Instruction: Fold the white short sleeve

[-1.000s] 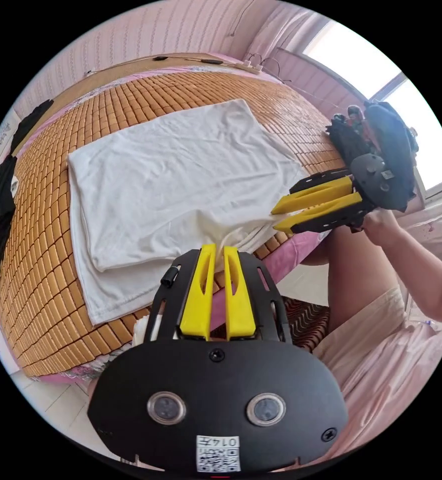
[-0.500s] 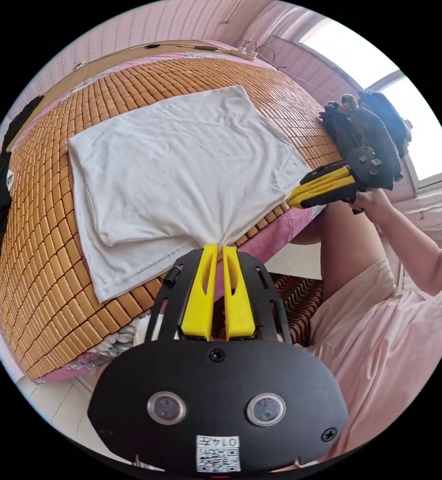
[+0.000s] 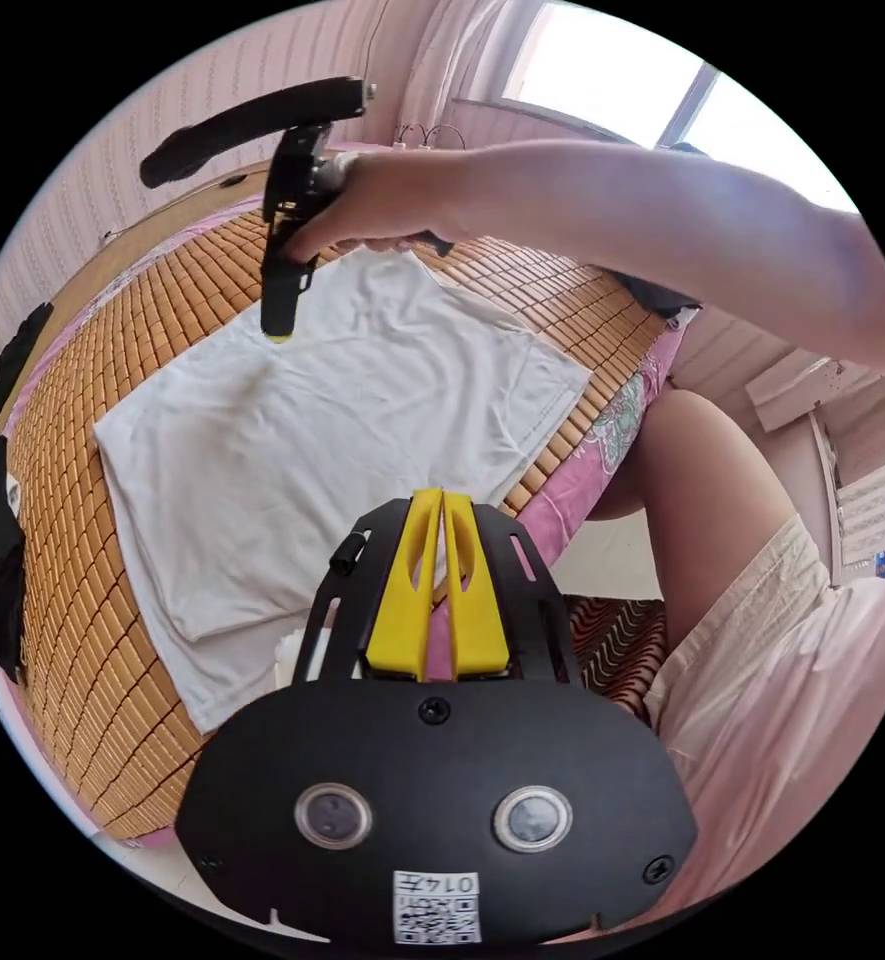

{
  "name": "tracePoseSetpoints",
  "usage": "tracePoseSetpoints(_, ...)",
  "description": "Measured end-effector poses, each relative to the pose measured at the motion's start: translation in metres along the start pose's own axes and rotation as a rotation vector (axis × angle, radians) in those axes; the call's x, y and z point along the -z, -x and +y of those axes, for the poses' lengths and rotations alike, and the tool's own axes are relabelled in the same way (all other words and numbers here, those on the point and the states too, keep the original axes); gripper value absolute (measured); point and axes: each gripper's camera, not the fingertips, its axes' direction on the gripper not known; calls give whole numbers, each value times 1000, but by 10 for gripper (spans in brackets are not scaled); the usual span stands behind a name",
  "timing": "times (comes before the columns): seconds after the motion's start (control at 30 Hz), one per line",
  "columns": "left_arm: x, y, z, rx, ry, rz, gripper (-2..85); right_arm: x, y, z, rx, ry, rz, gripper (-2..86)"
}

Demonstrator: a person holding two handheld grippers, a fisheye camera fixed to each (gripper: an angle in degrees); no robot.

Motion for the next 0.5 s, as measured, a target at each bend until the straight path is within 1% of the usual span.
tracePoseSetpoints(0.03,-7,0,0,-9,31,17,-10,-11,-5,-12,5,52,-26,-4)
tracePoseSetpoints(0.07,-16,-1,3,-22,51,56,-10,-10,-10,-20,-1,55,-58,-4)
tracePoseSetpoints(0.17,-19,-4,5,-54,33,63,-10,-7,-11,-38,77,148,-70,-4)
tracePoseSetpoints(0.23,-23,-8,4,-79,33,50,-10,-2,-19,-46,58,130,-28,-5)
tracePoseSetpoints(0.37,-29,-14,5,-89,25,40,-10,-18,-44,-66,-32,148,-24,-5)
tracePoseSetpoints(0.5,-36,-14,6,-75,15,67,-10,-22,-49,-73,34,241,-27,-5)
